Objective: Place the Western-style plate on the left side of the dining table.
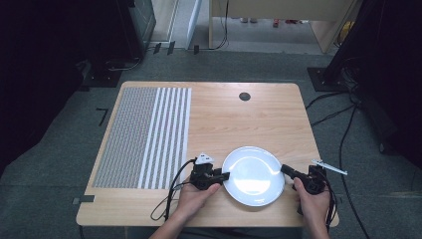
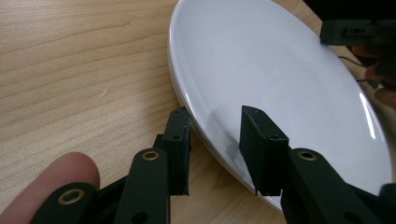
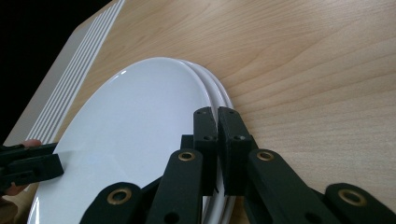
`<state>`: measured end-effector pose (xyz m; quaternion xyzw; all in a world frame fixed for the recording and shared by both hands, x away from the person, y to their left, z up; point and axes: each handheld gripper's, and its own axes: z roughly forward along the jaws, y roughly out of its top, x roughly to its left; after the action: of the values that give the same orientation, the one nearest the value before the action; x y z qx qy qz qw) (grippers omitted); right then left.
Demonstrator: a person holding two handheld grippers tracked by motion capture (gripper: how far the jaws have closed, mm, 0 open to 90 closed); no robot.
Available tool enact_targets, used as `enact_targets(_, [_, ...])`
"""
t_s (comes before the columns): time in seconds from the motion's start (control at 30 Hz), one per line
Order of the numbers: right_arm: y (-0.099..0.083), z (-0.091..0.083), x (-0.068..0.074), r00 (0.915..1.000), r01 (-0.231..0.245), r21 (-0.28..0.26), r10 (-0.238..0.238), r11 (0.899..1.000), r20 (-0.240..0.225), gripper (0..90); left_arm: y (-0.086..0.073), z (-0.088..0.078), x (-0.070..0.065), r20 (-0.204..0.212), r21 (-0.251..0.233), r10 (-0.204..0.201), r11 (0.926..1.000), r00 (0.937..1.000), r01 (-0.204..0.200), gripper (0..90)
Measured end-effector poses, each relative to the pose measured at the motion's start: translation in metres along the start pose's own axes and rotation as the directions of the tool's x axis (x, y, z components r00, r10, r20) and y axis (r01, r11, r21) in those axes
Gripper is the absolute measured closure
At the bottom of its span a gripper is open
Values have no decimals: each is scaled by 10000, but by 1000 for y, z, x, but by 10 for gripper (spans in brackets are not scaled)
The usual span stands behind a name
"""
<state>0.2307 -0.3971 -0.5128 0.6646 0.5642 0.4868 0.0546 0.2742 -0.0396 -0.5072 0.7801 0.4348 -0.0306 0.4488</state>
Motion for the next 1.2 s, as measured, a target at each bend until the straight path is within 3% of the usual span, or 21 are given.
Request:
enact_targets(0.2, [-2,4,0,9992,-245,166,250,9996,-307,872,1,-5,5,73,-45,-157,9999,9999,157,673])
enact_targets(0.37, [-6,9,5,9982,-229,399,250,9989,-543,865,3,-13,11,-32,-120,-352,9993,9994,352,685])
enact_targets(0.6, [-9,14,10,9974,-134,584,175,9982,-704,854,2,-20,16,141,-153,-532,9985,9985,534,699])
enact_targets(0.87, [-12,19,16,9996,-142,603,157,9981,-243,811,2,-20,20,572,19,-673,9977,9961,673,713])
enact_targets(1.03, [-13,19,13,9933,-1050,603,1076,9926,-418,825,1,-20,21,647,8,-683,9977,9956,683,715])
enact_targets(1.2, [-14,20,12,9875,-1475,505,1499,9878,-487,838,1,-20,20,629,-6,-694,9976,9956,696,715])
